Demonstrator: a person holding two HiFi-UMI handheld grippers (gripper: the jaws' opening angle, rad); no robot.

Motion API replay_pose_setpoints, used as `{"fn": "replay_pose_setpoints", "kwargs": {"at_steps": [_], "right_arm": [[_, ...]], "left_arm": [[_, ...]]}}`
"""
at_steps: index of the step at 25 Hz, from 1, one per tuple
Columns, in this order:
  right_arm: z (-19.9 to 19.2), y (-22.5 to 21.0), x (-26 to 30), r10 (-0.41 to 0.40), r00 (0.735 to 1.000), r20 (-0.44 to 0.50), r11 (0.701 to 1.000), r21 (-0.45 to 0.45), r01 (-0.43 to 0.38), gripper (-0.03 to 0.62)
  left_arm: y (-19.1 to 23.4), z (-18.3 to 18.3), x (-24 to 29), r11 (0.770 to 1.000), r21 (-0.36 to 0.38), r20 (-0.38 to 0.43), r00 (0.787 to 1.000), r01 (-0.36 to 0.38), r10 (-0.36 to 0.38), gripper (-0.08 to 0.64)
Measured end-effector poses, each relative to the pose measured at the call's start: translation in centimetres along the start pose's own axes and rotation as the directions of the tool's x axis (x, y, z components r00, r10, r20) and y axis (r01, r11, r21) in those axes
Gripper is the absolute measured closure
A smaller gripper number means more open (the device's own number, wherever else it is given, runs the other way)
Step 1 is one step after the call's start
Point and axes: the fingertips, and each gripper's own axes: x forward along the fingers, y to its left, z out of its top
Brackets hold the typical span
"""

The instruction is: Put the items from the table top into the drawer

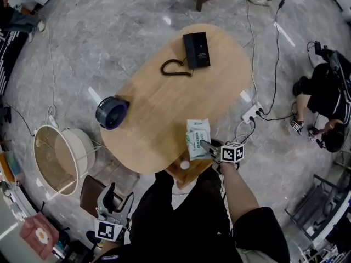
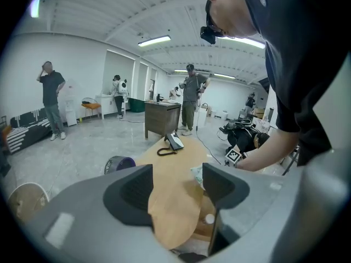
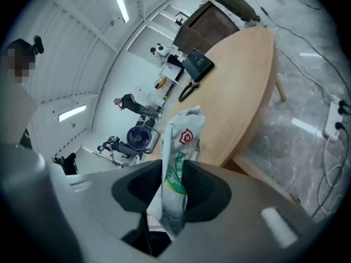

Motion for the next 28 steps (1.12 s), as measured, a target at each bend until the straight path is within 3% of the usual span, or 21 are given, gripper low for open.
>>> {"fn": "replay_pose_setpoints", "kwargs": {"at_steps": [17,28], "right_arm": [[-8.9,-2.5,-4.5,-0.052,0.999,-0.007,0.994,0.096,0.052,0.451],[-12.6,-5.6,-4.2,-0.087,0.996,-0.017,0.98,0.181,0.089,0.46]], "left_arm": [[-3.2,0.5,2.8,0.989,0.076,-0.012,0.992,0.128,-0.128,0.265],[-4.2,-0.1,3.5,0.984,0.088,-0.042,0.988,0.152,-0.149,0.265]]}}
